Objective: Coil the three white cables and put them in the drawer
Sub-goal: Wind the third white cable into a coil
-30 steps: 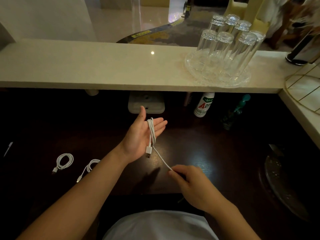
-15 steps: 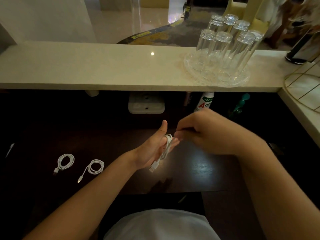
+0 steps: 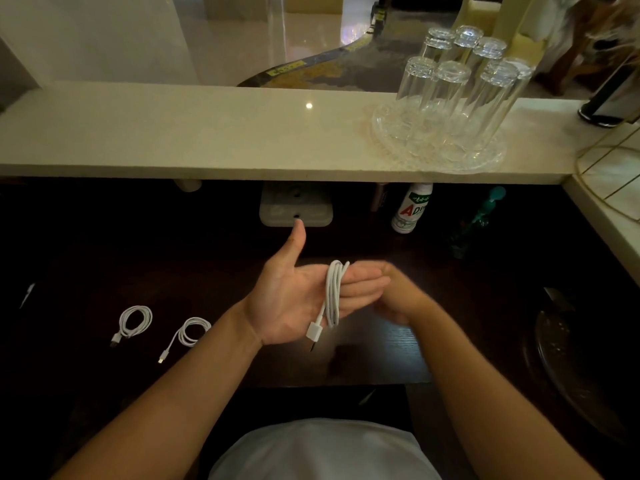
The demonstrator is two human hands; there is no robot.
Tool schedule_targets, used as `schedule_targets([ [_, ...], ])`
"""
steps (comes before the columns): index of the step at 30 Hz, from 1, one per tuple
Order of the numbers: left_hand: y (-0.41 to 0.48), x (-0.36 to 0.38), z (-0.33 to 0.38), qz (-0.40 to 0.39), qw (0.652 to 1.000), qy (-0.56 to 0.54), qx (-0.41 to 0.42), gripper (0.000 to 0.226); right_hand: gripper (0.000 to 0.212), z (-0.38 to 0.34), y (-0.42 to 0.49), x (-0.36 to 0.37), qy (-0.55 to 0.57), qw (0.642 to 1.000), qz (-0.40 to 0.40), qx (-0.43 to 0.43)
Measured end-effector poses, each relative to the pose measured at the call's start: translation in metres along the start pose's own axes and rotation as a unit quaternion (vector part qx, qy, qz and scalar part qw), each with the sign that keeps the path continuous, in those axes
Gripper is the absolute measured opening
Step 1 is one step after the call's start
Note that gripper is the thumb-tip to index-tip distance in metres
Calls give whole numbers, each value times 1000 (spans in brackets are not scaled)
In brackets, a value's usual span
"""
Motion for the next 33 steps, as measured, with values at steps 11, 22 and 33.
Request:
schedule_targets([
  [11, -5, -33, 28, 78, 993, -37, 85, 113, 28, 46, -40, 61, 180, 983, 34, 23],
  [22, -4, -64, 36, 245, 958, 52, 142, 68, 24, -32, -55, 56, -385, 904, 121, -139],
  [33, -11, -59, 35, 302, 937, -30, 174, 32, 29, -32, -49, 57, -395, 907, 131, -68],
])
Point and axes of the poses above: each hand's wrist, its own y-axis towards the middle knuckle, its own x-axis out of the palm, z = x × y, the point moved 10 cm from there along y, towards the middle knuckle, and after that the axes turned 2 degrees about y, right-handed, at the moved point
